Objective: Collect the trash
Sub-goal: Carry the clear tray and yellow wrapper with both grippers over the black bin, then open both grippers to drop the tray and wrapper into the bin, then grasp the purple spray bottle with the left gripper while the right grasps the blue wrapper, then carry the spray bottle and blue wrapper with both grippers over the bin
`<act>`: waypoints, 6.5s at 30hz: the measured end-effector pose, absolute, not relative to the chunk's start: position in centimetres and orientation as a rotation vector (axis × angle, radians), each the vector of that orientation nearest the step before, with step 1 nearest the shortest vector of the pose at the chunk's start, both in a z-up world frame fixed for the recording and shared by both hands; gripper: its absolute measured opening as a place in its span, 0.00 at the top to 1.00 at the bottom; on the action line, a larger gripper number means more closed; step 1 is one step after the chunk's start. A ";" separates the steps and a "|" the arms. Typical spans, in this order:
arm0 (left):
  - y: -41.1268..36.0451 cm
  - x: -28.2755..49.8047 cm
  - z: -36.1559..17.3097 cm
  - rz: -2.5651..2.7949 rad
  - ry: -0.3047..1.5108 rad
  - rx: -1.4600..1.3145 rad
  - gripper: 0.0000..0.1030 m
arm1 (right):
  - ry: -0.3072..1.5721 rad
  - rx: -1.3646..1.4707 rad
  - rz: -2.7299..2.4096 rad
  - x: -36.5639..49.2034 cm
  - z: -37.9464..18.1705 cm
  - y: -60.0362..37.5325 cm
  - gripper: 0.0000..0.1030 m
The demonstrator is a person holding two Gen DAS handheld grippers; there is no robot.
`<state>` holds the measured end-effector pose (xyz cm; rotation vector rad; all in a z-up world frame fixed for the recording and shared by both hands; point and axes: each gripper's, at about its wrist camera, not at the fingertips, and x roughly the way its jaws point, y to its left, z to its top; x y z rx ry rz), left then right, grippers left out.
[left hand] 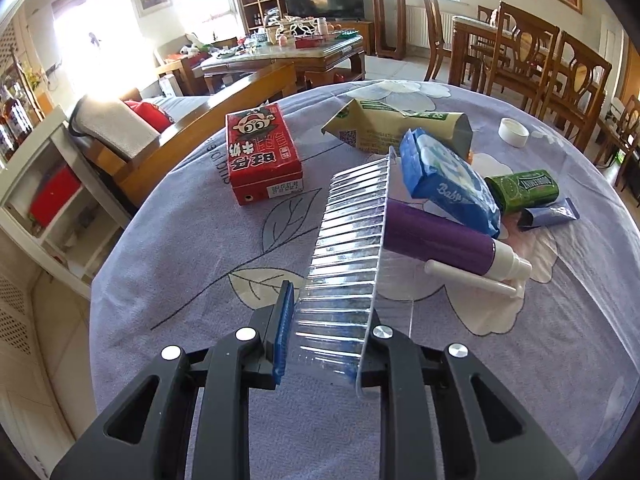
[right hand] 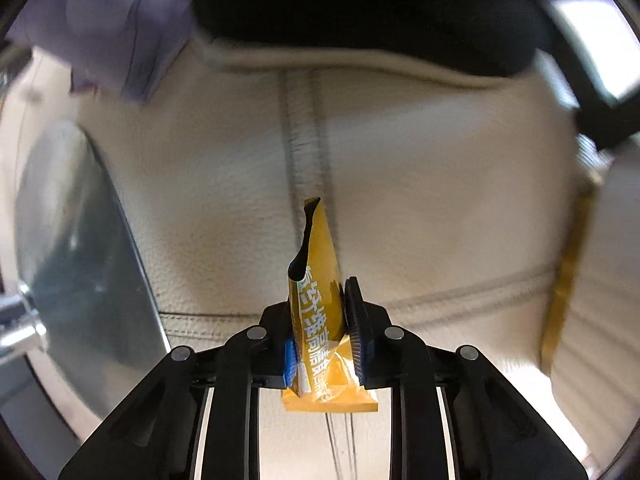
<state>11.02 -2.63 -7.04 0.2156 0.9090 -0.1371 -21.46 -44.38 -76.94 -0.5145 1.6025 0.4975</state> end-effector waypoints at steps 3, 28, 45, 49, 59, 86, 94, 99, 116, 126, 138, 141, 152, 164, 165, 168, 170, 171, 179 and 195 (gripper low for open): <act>-2.4 10.9 -6.9 -0.151 0.907 0.199 0.80 | 1.564 -0.454 0.418 -22.0 -72.7 -47.6 0.79; -1.4 4.9 -1.1 -0.435 0.652 0.023 0.83 | 1.032 -0.213 -0.401 -38.7 -28.3 -65.8 0.79; -7.4 1.0 2.1 -0.699 0.525 -0.016 0.82 | 0.472 -0.056 -0.406 -37.4 -4.9 -63.3 0.79; -12.8 -0.1 2.2 -0.829 0.520 -0.011 0.82 | 0.432 -0.025 -0.378 -36.6 -2.7 -63.0 0.79; -28.6 -4.3 0.8 -1.158 0.561 0.044 0.82 | 0.357 0.088 -0.319 -34.8 0.7 -65.0 0.79; -42.7 -8.1 -4.8 -1.220 0.714 0.198 0.22 | 0.389 0.178 -0.344 -31.8 -2.1 -65.7 0.29; -38.1 -8.4 -2.7 -1.176 0.641 0.160 0.10 | 0.390 0.158 -0.293 -29.8 -0.9 -62.7 0.23; -34.3 -8.1 -1.6 -1.126 0.601 0.149 0.08 | 0.396 0.123 -0.236 -27.3 0.1 -59.7 0.18; -16.5 -1.9 -1.3 -0.691 0.661 0.086 0.08 | 0.469 0.048 0.110 -14.5 1.1 -44.4 0.15; -9.1 3.3 -4.9 -0.455 0.861 0.154 0.08 | 0.532 -0.004 0.271 -7.1 0.6 -36.5 0.15; -8.0 4.6 -7.2 -0.510 0.945 0.180 0.57 | 0.723 -0.044 0.453 2.3 0.7 -27.9 0.15; -7.0 4.7 -7.3 -0.519 0.946 0.144 0.68 | 0.758 -0.043 0.492 4.3 0.6 -25.8 0.15; -3.0 4.8 -6.7 -0.495 0.904 0.045 0.72 | 0.897 -0.045 0.540 10.1 -2.1 -21.0 0.17; -1.2 6.0 -6.8 -0.489 0.932 0.008 0.75 | 0.945 -0.042 0.529 12.2 -3.9 -19.4 0.61; -1.3 6.1 -6.8 -0.489 0.937 0.007 0.75 | 0.940 -0.049 0.530 12.1 -3.8 -19.3 0.62; -1.6 6.3 -6.9 -0.484 0.943 0.034 0.72 | 0.923 -0.060 0.537 11.5 -3.6 -19.0 0.75; -2.0 6.6 -7.0 -0.480 0.941 0.049 0.73 | 0.899 -0.068 0.522 11.0 -3.4 -19.1 0.80; -2.1 6.7 -7.0 -0.483 0.940 0.055 0.74 | 0.889 -0.063 0.519 10.9 -3.2 -19.2 0.80; -1.5 5.8 -6.1 -0.481 0.872 0.051 0.76 | 0.809 -0.002 0.508 8.6 -0.8 -22.0 0.81; -8.0 3.8 -2.1 -0.654 0.759 0.059 0.76 | 0.688 0.129 0.353 1.1 3.0 -35.3 0.81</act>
